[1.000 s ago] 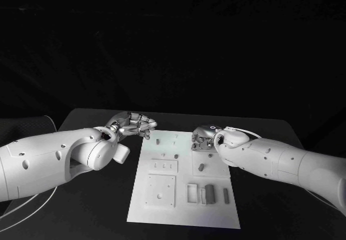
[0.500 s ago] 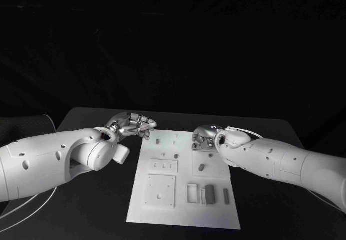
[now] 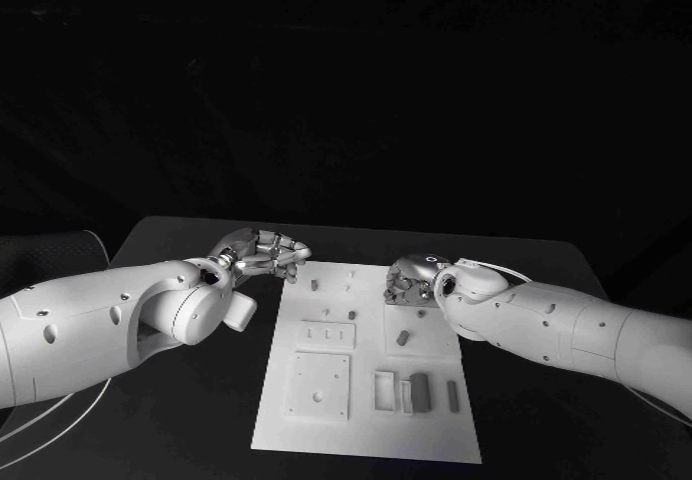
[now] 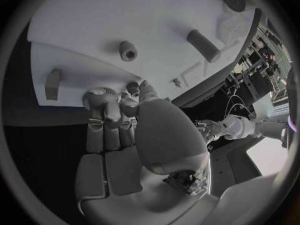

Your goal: Assemble the parts on the task board

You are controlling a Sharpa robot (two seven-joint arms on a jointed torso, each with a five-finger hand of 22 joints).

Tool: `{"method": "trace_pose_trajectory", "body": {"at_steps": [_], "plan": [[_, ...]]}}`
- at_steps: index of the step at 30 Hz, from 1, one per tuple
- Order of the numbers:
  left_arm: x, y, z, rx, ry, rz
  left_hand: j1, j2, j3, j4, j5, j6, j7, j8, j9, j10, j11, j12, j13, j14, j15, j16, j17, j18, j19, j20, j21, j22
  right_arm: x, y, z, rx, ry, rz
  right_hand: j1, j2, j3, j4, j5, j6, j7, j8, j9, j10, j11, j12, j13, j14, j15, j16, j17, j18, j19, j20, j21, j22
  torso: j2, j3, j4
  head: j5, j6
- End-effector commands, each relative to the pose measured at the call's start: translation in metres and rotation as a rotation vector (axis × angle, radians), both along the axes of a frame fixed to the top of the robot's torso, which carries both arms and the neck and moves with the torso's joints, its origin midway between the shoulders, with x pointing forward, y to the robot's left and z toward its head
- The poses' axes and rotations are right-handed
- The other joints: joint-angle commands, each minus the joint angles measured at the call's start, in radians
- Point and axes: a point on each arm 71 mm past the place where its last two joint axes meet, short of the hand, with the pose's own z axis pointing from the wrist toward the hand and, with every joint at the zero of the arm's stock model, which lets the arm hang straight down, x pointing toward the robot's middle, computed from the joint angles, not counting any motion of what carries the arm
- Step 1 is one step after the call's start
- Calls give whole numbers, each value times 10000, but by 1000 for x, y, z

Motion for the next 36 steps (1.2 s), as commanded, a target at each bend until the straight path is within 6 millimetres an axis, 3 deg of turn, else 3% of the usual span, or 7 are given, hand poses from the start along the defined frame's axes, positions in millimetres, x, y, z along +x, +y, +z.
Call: {"method": "trace_pose_trajectory", "body": {"at_steps": [1, 6, 16, 25, 34, 35, 36], "plan": [[0, -2, 1, -86, -47, -160, -21, 2, 52, -17, -5, 26, 40, -41, 18, -102, -4, 46, 10, -60, -19, 35, 15, 162, -32, -39, 38, 14, -4, -1, -10, -444, 415, -8, 116, -30, -63, -21, 39, 80, 12, 53, 1, 44, -12, 208, -20, 255, -236, 51, 6, 639, 10, -56, 52, 229, 46, -16, -22, 16, 52], [1, -2, 1, -69, -38, -141, -16, 1, 53, -19, -3, 24, 41, -45, 21, -111, -2, 48, 17, -66, -17, 32, 15, 162, -37, -37, 34, 18, -4, -1, -10, -465, 444, -9, 113, -29, -67, -17, 38, 84, 9, 52, 3, 45, -14, 209, -23, 252, -239, 51, 0, 639, 8, -56, 56, 228, 88, -47, 5, -11, 92], [2, -1, 0, -28, -10, -110, -15, -1, 51, -17, -4, 8, 49, -63, 25, -152, 13, 44, 29, -76, -11, 27, 17, 160, -48, -33, 26, 26, -4, -1, -9, -439, 397, 9, 126, -12, -67, -19, 46, 101, 1, 53, 8, 49, -22, 212, -29, 271, -247, 63, 22, 639, 6, -59, 66, 226, 144, -71, -16, -16, 159], [3, -1, 0, -24, -10, -114, 3, 2, 56, -23, -3, 6, 50, -68, 30, -161, 14, 48, 37, -76, -11, 27, 19, 163, -49, -33, 24, 32, -4, -1, -10, -554, 376, 29, 393, 139, -12, -71, 93, 321, -65, 131, 65, 73, -83, 225, -57, 282, -300, 88, 25, 639, -36, -84, 97, 222, 151, -94, 5, -35, 167], [3, -1, 0, -17, -19, -90, 25, 5, 62, -26, -3, 10, 50, -70, 36, -165, 14, 56, 48, -75, -12, 28, 22, 165, -49, -34, 23, 38, -3, -2, -9, -666, 280, 49, 816, -106, 916, 17, 158, 831, -250, 289, 167, 86, -262, 197, -115, 260, -465, 105, 9, 639, -137, -23, 103, 214, 178, -103, 0, -41, 174], [3, -1, 0, -16, -20, -84, 27, 5, 62, -26, -3, 10, 49, -70, 36, -166, 14, 57, 49, -75, -12, 28, 22, 165, -49, -34, 23, 38, -3, -2, -9, -669, 264, 52, 753, -160, 1065, 10, 130, 868, -264, 274, 174, 90, -277, 195, -124, 268, -482, 120, 16, 639, -147, -14, 128, 218, 181, -105, 0, -43, 173], [3, -1, 0, -16, -22, -82, 28, 5, 62, -27, -3, 10, 49, -71, 36, -166, 14, 57, 49, -75, -12, 29, 22, 166, -49, -34, 23, 39, -3, -2, -9, -674, 248, 58, 642, -96, 1101, -25, -590, 917, -286, 291, 196, 104, -289, 205, -125, 265, -482, 130, 5, 639, -118, -19, 167, 217, 185, -107, 0, -47, 174]]}}
